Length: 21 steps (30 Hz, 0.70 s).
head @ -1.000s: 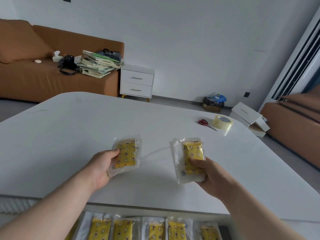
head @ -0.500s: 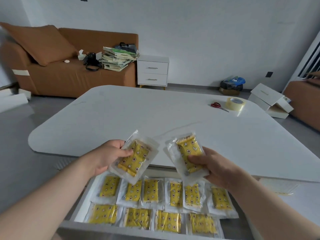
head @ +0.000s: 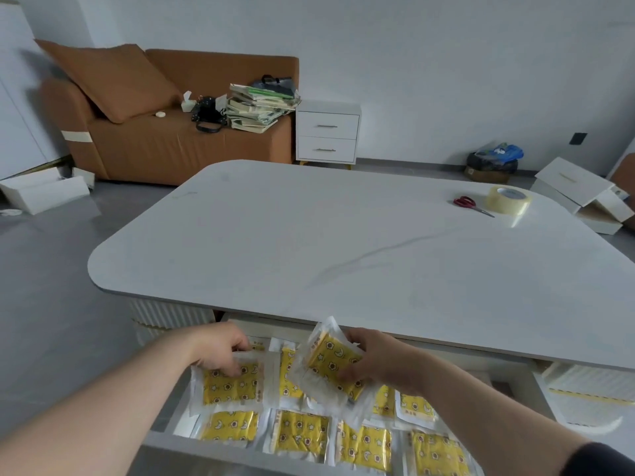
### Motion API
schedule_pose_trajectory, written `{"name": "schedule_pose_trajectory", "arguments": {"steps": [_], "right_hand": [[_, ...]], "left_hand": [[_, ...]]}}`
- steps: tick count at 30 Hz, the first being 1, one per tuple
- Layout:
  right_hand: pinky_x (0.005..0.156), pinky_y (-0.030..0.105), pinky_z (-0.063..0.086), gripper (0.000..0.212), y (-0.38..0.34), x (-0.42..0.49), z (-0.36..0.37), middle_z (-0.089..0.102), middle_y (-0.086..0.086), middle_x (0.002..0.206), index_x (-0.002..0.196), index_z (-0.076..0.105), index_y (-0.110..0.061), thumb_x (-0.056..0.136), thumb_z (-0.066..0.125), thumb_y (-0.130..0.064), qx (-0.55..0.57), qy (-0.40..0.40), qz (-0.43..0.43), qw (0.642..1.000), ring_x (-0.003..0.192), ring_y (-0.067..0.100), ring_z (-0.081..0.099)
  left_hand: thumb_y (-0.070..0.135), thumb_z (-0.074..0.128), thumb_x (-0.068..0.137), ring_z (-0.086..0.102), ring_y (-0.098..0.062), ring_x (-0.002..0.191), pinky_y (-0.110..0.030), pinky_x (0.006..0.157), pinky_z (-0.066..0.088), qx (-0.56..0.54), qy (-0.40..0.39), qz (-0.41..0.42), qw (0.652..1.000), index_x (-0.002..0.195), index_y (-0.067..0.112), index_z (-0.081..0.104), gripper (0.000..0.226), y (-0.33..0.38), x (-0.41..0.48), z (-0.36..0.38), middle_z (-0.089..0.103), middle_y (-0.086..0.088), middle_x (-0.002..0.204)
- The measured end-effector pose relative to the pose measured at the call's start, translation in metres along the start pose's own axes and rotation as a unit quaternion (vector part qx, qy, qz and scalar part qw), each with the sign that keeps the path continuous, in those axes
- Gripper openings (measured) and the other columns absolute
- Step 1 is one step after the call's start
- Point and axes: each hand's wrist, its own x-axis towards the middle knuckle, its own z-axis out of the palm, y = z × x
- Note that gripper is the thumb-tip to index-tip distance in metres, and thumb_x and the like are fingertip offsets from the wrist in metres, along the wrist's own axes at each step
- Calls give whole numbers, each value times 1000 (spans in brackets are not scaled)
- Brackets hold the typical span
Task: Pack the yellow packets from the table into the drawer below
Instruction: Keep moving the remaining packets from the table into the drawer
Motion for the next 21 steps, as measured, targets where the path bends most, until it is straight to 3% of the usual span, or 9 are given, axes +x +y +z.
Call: {"name": "schedule_pose_trajectory", "arguments": {"steps": [3, 6, 9, 15, 21], "right_hand": [[89, 49, 56, 45, 7, 16, 2, 70, 12, 106, 103, 65, -19, 61, 82, -18, -73, -6, 13, 997, 100, 34, 67], [86, 42, 56, 45, 14, 25, -2, 71, 10, 104, 104, 65, -18, 63, 82, -18, -109, -5, 28, 994, 96, 31, 68], [86, 38, 58, 58, 21, 33, -1, 71, 1, 101, 111, 62, -23, 57, 84, -26, -134, -6, 33, 990, 92, 21, 69], [89, 39, 57, 54, 24, 45, 16, 72, -4, 100, 107, 64, -28, 57, 84, -33, -164, -33, 20, 986, 93, 17, 69], [92, 38, 56, 59, 25, 51, 22, 72, -6, 102, 113, 65, -29, 58, 85, -31, -146, -39, 23, 988, 95, 16, 68]], "left_hand": [[25, 70, 84, 60, -7, 89, -24, 78, 46, 8, -18, -3, 1000, 115, 27, 66, 31, -4, 14, 3, 62, 15, 94], [25, 70, 84, 61, -9, 96, -28, 89, 50, 9, -37, -7, 999, 119, 26, 64, 35, -7, 21, 5, 64, 11, 105], [23, 69, 84, 62, -8, 92, -26, 85, 52, 5, -61, -14, 998, 118, 25, 65, 34, -11, 25, 8, 64, 11, 101], [22, 70, 84, 58, -7, 86, -21, 73, 46, 18, -66, -21, 997, 119, 23, 65, 35, -14, 28, 12, 60, 13, 93], [18, 68, 86, 57, -14, 104, -27, 89, 46, 68, -81, -27, 994, 128, 19, 59, 43, -9, 37, 30, 61, 3, 122]]}}
